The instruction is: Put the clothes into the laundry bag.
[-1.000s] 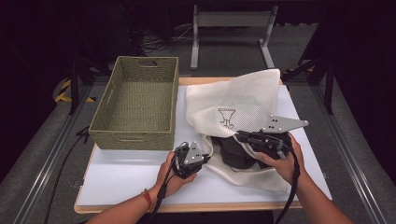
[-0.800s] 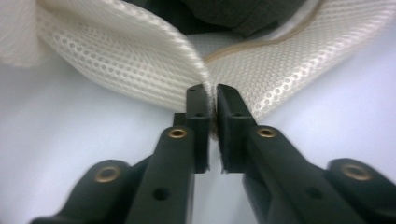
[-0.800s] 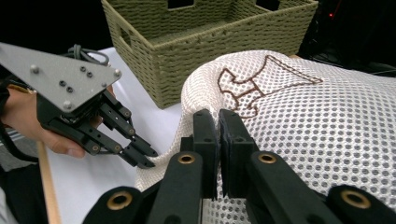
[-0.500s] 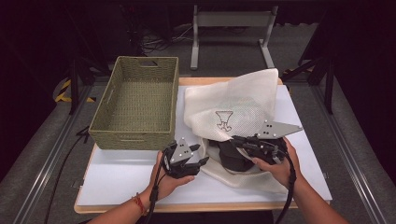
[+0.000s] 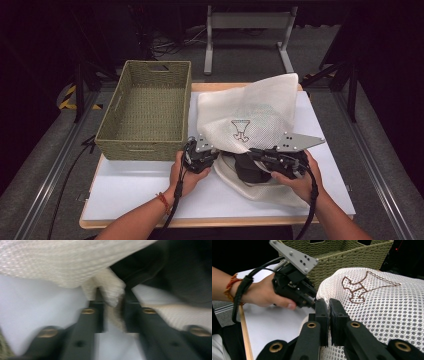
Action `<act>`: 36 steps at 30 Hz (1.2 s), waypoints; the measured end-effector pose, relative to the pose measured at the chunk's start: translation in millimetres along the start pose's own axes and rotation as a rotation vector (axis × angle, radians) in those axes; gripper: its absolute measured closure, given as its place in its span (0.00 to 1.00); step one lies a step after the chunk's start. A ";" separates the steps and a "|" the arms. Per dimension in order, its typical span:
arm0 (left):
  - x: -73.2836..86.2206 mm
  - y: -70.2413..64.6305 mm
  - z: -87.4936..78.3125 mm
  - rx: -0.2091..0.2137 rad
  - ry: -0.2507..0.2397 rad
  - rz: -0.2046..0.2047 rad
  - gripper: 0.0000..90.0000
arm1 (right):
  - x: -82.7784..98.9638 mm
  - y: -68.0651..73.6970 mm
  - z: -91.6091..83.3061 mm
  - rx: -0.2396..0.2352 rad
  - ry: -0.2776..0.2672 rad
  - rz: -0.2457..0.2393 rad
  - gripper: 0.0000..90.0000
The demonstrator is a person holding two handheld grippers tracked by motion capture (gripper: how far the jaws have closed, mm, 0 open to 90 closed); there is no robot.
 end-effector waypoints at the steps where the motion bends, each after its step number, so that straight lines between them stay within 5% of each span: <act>1: 0.0 0.0 0.0 0.000 0.000 0.000 0.94 | 0.0 0.0 0.0 0.000 0.000 0.000 0.96; 4: 0.6 -2.3 -16.8 0.015 -0.060 0.018 0.95 | -0.1 -1.9 -1.2 0.009 -0.003 -0.007 0.96; 6: -4.4 -6.5 -36.9 0.002 -0.132 0.076 0.95 | -0.8 -4.5 -1.5 0.022 -0.009 -0.006 0.96; 9: -9.0 -10.4 -58.7 0.011 -0.181 0.087 0.95 | -2.0 -9.7 -1.5 0.049 -0.017 -0.005 0.96; 13: 12.7 -21.2 -73.2 0.038 -0.114 0.116 0.95 | -2.3 -9.9 -0.8 0.049 -0.021 0.006 0.96; 19: 45.9 -26.1 -80.2 0.058 -0.041 0.089 0.90 | 3.1 -4.5 4.2 0.022 0.003 0.004 0.96; 21: 48.1 -28.7 -82.8 0.053 -0.030 0.141 0.87 | 5.8 -1.6 7.7 0.002 0.011 0.012 0.96; 26: 39.2 -31.5 -100.6 0.061 -0.097 0.171 0.74 | 6.4 3.4 11.8 -0.008 0.024 -0.005 0.97; 29: 27.1 -32.9 -114.2 0.069 -0.156 0.147 0.66 | 3.8 4.4 14.0 -0.010 0.024 -0.009 0.97; 31: 18.0 -39.4 -117.5 0.101 -0.188 0.162 0.66 | 2.0 5.4 15.7 -0.009 0.024 -0.014 0.97; 36: 3.0 -71.7 -92.8 0.192 -0.183 0.220 0.72 | 0.5 6.9 21.1 -0.004 0.026 -0.011 0.97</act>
Point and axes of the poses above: each handheld gripper's, and its own axes: z roughly forward along the jaws, x roughly out of its underside, y roughly to its left, the point moved 8 cm from there along z, roughly forward along the jaws, and after that the axes turned 11 degrees about -y, right-handed, at the moved point
